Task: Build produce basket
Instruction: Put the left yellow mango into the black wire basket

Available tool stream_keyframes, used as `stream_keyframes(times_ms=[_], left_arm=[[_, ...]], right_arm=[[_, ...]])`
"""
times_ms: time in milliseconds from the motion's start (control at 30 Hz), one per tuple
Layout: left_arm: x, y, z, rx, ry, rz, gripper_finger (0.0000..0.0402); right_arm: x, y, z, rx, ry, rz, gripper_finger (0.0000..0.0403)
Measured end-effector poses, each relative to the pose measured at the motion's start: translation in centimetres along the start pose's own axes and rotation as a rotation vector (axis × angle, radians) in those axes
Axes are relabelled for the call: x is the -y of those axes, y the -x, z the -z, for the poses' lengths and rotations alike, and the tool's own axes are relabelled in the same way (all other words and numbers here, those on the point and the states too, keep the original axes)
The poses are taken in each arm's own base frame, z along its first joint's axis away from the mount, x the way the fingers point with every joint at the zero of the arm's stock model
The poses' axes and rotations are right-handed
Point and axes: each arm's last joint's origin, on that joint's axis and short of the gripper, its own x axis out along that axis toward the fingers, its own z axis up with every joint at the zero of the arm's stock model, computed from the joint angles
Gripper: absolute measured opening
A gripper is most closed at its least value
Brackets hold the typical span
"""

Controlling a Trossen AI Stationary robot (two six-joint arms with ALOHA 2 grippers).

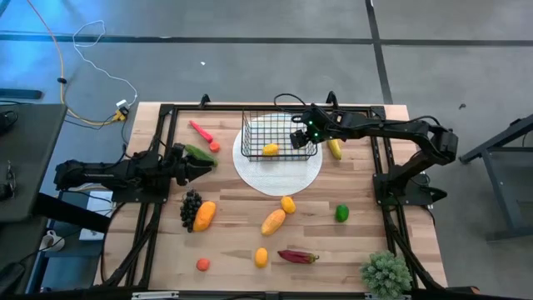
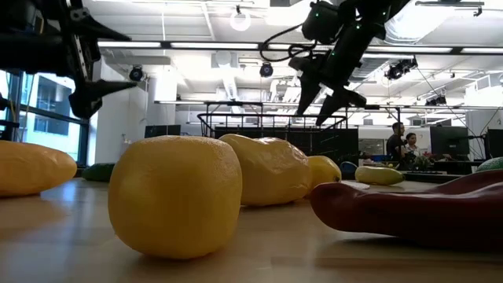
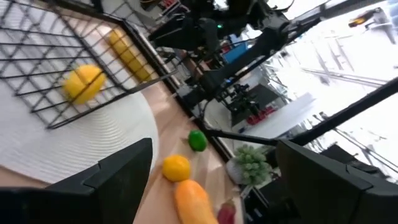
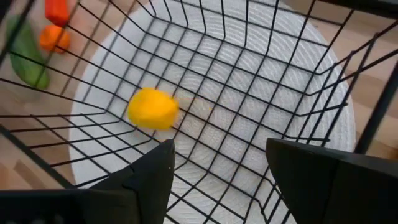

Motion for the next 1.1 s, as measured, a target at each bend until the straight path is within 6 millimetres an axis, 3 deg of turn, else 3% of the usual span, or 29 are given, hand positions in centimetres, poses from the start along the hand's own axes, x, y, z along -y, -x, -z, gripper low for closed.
stream_keyframes(times_ms=[333, 600, 800, 1100], left_arm=[[4.0, -0.2, -2.8, -0.185, 0.044, -0.145, 0.0329], [7.0, -2.2, -3.7, -0.458, 0.144, -0.322, 0.0329], [8.2, -4.5, -1.9, -0.628, 0.168, -0.434, 0.0329], [7.8, -6.3, 3.3, -0.821, 0.211, -0.653, 0.0329]], right_arm=[[-1.0, 3.3, 0.4, 0.076, -0.005, -0.072, 0.0233], [-1.8, 5.0, 1.1, 0.116, 0.008, -0.106, 0.0233], [-2.3, 5.2, 1.6, 0.124, 0.028, -0.103, 0.0233], [-2.4, 5.2, 1.7, 0.126, 0.027, -0.102, 0.0233]])
